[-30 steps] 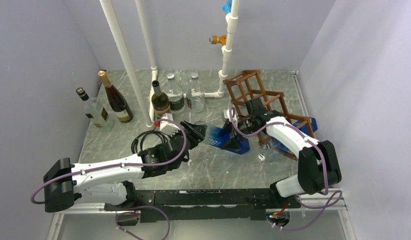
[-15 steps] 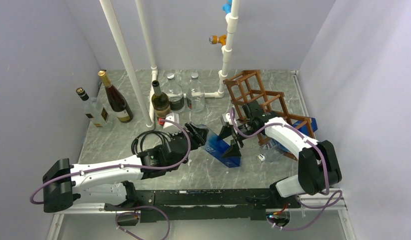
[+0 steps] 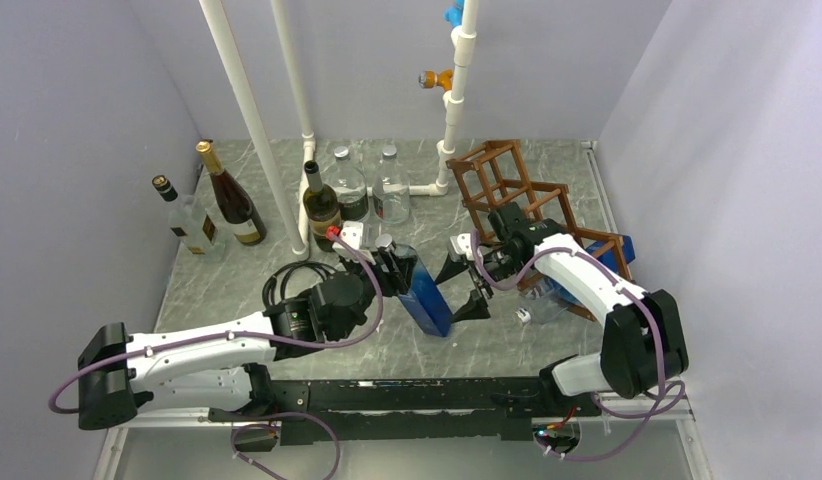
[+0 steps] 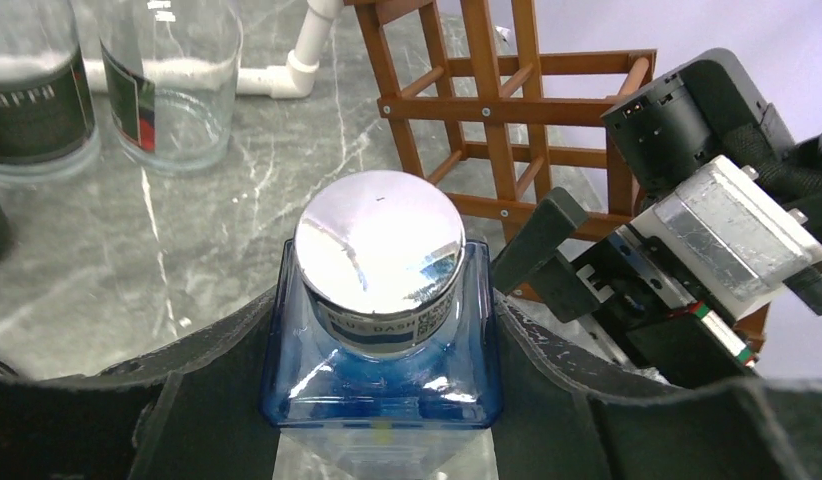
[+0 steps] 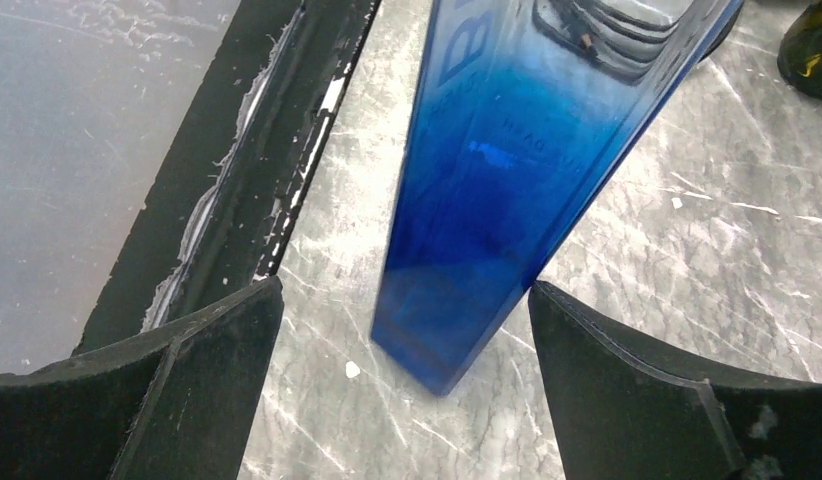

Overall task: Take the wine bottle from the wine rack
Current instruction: Pick up the wine bottle from the wine rack, then place the wine bottle at the center of the board.

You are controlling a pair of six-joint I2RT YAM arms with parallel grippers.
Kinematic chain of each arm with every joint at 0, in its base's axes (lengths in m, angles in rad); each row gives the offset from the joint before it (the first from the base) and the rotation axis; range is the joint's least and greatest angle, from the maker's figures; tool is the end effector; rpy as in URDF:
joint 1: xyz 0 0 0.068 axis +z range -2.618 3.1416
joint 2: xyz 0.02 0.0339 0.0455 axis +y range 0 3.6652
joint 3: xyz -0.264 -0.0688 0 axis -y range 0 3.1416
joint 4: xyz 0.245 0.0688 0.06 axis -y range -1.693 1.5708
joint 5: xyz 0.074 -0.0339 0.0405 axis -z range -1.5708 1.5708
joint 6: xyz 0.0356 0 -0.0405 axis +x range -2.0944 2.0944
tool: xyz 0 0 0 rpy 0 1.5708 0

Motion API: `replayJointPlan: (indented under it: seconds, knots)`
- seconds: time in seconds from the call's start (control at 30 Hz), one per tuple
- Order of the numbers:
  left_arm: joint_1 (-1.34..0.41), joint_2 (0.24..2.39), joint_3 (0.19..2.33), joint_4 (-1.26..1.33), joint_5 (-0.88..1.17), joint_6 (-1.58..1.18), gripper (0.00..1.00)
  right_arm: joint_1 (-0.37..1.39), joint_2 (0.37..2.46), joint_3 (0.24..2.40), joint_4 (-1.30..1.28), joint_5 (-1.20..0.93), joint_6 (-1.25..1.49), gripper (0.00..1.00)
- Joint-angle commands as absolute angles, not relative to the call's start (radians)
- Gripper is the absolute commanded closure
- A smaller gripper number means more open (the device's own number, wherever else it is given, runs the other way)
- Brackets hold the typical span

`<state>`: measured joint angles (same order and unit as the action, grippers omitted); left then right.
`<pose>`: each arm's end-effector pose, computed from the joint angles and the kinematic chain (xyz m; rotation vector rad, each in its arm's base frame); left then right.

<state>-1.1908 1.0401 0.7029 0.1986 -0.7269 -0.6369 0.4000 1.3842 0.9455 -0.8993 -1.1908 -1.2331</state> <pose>0.1099 -0.2114 0.3029 -0.0738 1.7294 -0.7506 0.2067 0.1233 0.2383 -1.6980 1.3597 1.2407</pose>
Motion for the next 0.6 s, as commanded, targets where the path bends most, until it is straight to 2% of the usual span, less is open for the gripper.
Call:
replayJointPlan:
  seconds: [0.0,0.33,0.57]
  knots:
    - [-1.167,0.982,0.774,0.369,-0.755,-0.399,1.0,0.402,1.337,0.97,-0.978,-1.242,-1.3,0.05]
    - [-1.062,0.968,0.835,0.333,-0.562,-0.142,1.0,0.391,1.315,0.957,-0.965,-1.229,-1.292,0.05]
    - [-0.9,0.991,0.884,0.3,-0.357,-0.083,1.0,0.386,1.313,0.951,-0.959,-1.222,-1.291,0.05]
